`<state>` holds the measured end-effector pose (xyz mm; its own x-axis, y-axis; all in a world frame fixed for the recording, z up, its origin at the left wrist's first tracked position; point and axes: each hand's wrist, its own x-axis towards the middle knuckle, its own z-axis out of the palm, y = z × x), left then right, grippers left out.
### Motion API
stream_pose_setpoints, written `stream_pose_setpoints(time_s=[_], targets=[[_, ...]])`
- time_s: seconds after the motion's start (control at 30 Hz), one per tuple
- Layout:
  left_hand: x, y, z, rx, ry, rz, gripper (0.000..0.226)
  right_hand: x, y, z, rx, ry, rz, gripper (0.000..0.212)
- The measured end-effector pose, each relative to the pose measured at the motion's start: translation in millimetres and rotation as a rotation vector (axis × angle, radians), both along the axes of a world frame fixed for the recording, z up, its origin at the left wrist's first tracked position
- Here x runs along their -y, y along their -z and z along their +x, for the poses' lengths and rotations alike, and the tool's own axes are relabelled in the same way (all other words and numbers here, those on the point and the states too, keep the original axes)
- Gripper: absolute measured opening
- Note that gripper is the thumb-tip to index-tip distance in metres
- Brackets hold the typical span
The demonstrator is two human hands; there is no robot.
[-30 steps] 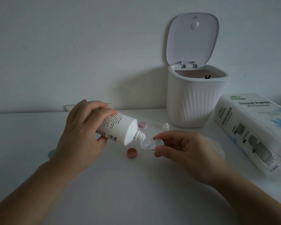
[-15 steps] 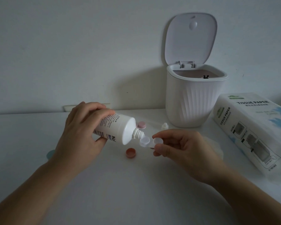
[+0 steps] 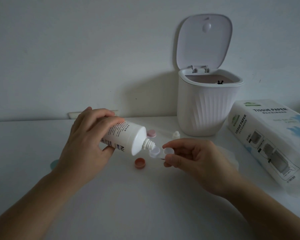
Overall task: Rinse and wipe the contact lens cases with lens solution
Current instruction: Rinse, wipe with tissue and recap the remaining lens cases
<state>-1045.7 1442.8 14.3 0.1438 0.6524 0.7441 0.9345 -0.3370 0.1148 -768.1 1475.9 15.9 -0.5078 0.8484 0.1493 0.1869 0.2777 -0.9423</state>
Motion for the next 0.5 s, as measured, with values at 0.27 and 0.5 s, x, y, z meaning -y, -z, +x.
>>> stream_pose_setpoints(time_s=[0.27,0.5], targets=[[3.8,-1.1,2.5,0.07,0.02,-0.03,0.071,-3.8,4.8,0.9,-0.054,-0.013,0.017,0.019],[2.9,2.7,-0.2,0.185,0.058,-0.053,0.072,-4.9,6.7,0.3,-0.096,-0.073,0.001,0.024]])
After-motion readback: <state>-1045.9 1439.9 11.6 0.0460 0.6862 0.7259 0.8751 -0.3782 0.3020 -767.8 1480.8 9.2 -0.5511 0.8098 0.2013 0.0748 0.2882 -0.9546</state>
